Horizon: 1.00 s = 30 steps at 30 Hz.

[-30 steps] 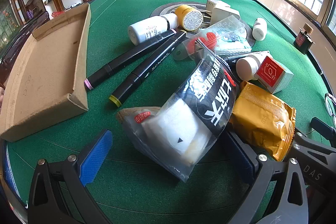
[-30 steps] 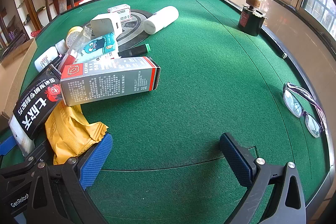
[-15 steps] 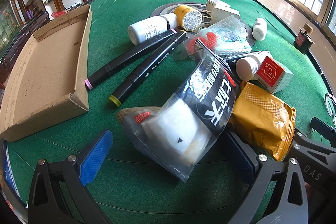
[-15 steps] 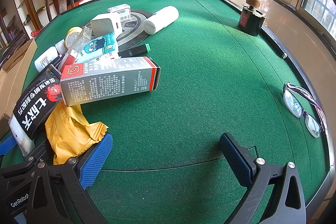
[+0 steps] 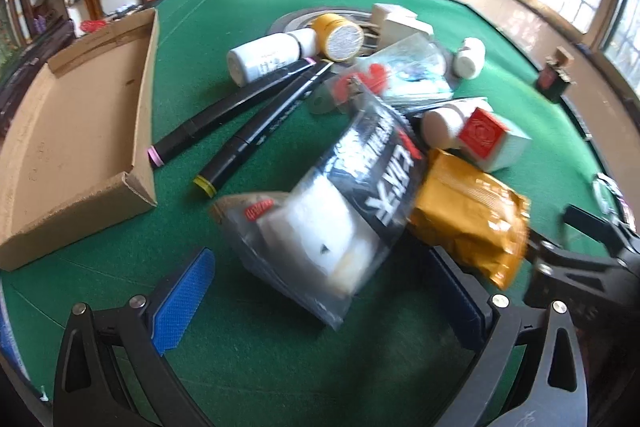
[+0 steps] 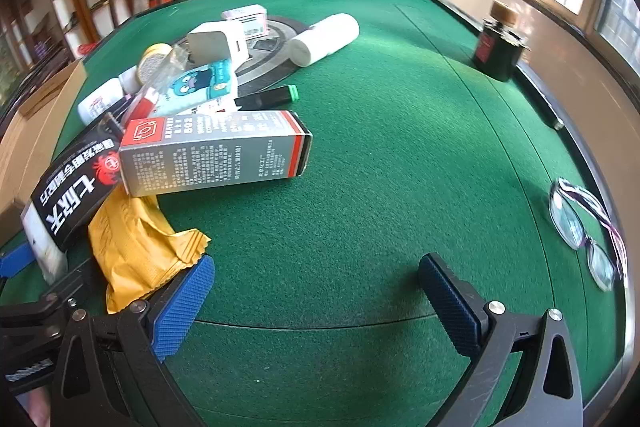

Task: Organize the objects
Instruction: 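Grasp the black-and-white snack bag with the left tool while the right tool grasps the yellow packet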

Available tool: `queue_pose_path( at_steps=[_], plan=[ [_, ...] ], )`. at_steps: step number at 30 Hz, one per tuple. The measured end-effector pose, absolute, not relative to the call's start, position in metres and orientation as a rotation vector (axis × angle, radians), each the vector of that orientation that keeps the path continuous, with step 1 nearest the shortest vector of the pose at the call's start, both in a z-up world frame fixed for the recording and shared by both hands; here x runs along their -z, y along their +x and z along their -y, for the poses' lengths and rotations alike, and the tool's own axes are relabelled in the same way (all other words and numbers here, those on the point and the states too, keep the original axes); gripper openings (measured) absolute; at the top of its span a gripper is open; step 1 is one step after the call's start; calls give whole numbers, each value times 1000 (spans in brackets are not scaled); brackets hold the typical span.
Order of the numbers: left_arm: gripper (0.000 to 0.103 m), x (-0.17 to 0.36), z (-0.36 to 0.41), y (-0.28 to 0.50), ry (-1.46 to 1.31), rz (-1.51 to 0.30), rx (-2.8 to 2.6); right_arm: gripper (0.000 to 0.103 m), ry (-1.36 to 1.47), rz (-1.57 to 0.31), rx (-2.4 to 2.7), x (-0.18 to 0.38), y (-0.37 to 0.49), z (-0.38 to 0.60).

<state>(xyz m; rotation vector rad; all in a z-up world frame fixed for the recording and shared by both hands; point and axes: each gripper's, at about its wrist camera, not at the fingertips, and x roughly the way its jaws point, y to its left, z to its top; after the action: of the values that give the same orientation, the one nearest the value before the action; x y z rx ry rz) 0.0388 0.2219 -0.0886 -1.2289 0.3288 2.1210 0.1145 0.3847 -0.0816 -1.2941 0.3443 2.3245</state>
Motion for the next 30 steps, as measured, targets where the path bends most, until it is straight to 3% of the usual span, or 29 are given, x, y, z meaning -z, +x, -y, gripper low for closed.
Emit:
queue_pose_path(
  at_steps=[5, 7, 9, 12, 14, 17, 20, 22, 23, 24, 30],
  plan=[
    [101, 80, -200, 55, -1123, -291, -2075, 101, -1344, -305, -2435, 80, 121, -388],
    [100, 76, -192, 64, -1062, -302, -2078, 97, -1348, -291, -2460, 75, 126, -388],
    [99, 71, -183, 72, -997, -321, -2097, 83, -1335, -229, -2508, 68, 133, -382],
    [98, 66, -175, 78, -931, -313, -2108, 79, -1165, -194, -2665, 45, 158, -374],
    [98, 65, -173, 77, -916, -286, -2109, 79, -967, -208, -2826, 26, 182, -368],
    [98, 64, -169, 75, -917, -261, -2109, 103, -600, -225, -2955, 9, 210, -365],
    [98, 64, -164, 73, -928, -231, -2109, 103, -796, -243, -2932, 8, 188, -369],
    [98, 64, -161, 71, -930, -204, -2118, 93, -923, -252, -2963, 17, 179, -367],
    [98, 64, -160, 70, -933, -193, -2111, 79, -1003, -215, -2953, 22, 173, -362],
    [98, 65, -159, 69, -933, -184, -2107, 73, -1077, -157, -2953, 28, 166, -355],
    [98, 66, -160, 69, -933, -178, -2093, 71, -1215, 41, -2969, 46, 141, -332]
  ],
)
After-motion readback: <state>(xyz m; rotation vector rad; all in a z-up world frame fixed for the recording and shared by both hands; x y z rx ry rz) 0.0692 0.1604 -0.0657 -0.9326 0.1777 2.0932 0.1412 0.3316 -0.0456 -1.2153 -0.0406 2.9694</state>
